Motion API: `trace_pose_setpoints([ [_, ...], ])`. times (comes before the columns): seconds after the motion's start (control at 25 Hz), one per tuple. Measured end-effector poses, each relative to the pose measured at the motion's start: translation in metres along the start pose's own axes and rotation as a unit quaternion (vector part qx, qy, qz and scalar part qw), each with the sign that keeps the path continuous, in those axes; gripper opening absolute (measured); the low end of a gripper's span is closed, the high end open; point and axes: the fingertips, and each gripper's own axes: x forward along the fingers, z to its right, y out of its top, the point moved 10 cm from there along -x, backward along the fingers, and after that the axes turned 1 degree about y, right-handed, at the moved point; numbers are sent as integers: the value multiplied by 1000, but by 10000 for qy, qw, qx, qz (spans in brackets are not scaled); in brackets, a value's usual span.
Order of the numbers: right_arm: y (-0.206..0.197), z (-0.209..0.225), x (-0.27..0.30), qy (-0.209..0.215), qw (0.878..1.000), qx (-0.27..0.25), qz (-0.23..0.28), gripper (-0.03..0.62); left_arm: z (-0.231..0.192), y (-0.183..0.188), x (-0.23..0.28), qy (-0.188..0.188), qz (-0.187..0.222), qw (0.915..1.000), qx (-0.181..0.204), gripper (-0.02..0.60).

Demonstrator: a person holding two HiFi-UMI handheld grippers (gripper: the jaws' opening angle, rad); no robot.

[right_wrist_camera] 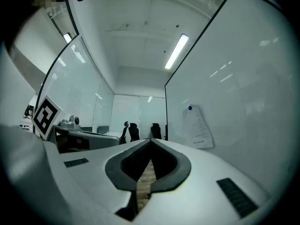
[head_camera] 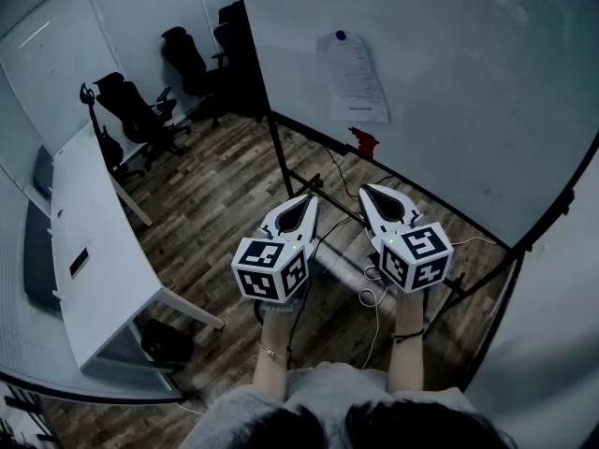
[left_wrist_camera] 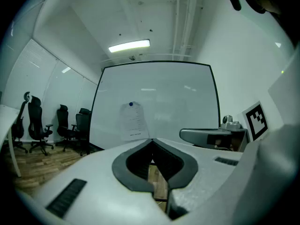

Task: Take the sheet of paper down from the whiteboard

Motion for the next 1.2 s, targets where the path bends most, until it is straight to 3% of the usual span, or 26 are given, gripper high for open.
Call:
trace_pose_setpoints([
  [0.68, -13, -1, 19, 63, 9996, 277, 1, 0, -20, -10, 6, -6, -134, 9999, 11, 6],
  [1.2, -19, -20, 53, -293, 9985, 375, 261, 0, -61, -15, 9, -252, -155, 9996, 8, 6],
])
